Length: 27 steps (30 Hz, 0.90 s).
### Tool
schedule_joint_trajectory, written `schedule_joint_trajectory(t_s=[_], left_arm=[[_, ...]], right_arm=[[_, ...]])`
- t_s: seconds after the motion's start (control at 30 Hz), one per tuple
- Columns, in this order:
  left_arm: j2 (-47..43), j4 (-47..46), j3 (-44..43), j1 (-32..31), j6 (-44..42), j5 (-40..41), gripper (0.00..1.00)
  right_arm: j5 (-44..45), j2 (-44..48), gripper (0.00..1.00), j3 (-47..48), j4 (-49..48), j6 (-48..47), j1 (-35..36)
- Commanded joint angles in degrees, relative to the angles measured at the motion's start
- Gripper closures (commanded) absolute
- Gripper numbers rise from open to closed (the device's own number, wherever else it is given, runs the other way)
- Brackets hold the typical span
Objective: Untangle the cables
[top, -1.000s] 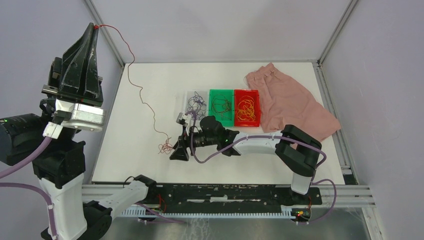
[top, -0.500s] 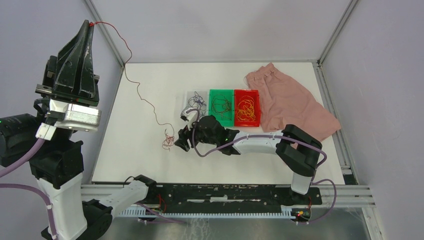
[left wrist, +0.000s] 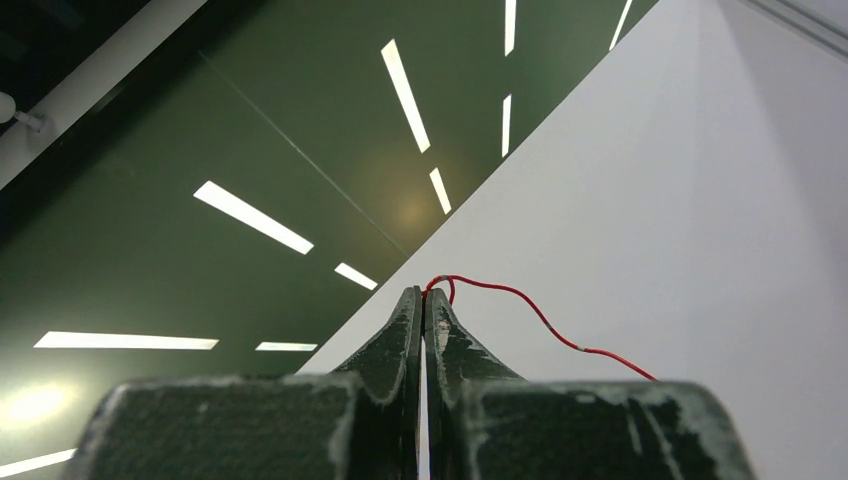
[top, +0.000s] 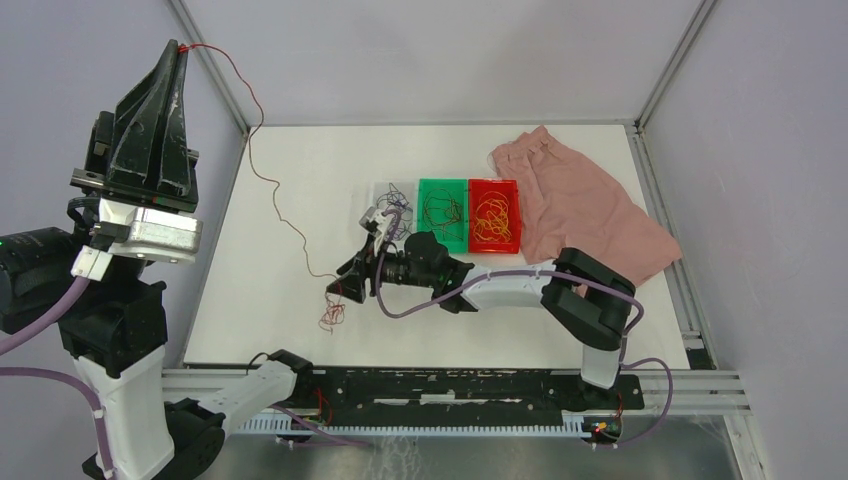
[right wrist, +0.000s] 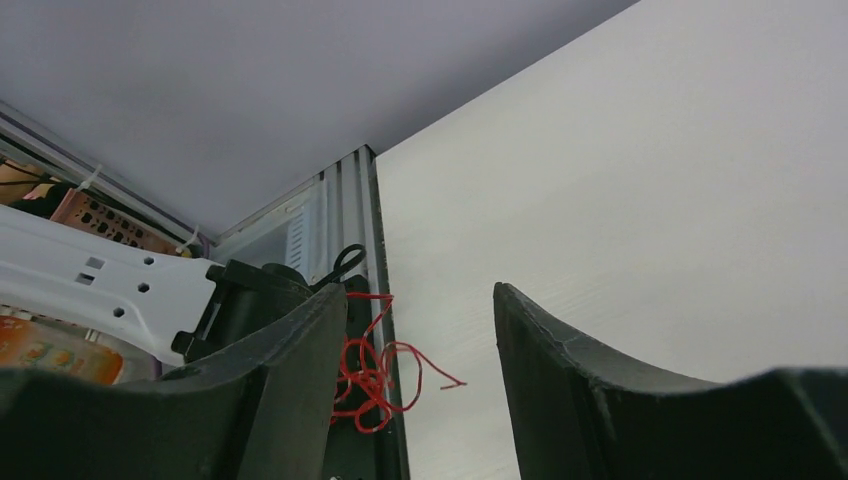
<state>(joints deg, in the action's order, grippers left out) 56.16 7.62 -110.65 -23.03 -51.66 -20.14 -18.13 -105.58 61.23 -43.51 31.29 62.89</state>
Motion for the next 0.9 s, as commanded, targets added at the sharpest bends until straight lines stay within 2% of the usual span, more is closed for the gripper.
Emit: schedule_joint_trajectory(t_s=[0.0,0.23,0.33,0.4,0.47,0.63,0.87], left_arm=[[1.0,-0.6,-1.6,-0.1,1.6,-1.2,0.95],[1.2,-0.6,-2.2,-0.1,1.5,-1.4,0.95],[1.2,-0.6,-2.3,-0.1,1.5,-1.4,0.95],[1.3,-0.6,-2.5,-0.1,1.6,-1.5,0.95],[1.4,-0.6,-2.6,-0.1,1.5,-1.5,0.95],[2.3,-0.7,-4.7,-0.1,1.3,-1.6,0.94],[3.5,-3.2,-7.2,-0.1,-0.7,0.8,0.95]], right_arm=[[-3.5,-1.9,0.39,0.9,-5.2,3.8,0.5],[-6.5,-3.8,0.46,1.0,-4.2,5.3,1.0],[-5.9,-3.6,0.59,0.2,-3.1,5.1,1.0],[-5.4,-3.3,0.72,0.7,-1.2,4.7,1.0],[-4.2,-2.7,0.78,1.2,1.7,3.6,1.1],[-0.4,-0.8,0.78,-0.1,7.3,-0.1,0.9],[16.1,6.5,0.78,-6.2,19.1,-3.4,-1.6]])
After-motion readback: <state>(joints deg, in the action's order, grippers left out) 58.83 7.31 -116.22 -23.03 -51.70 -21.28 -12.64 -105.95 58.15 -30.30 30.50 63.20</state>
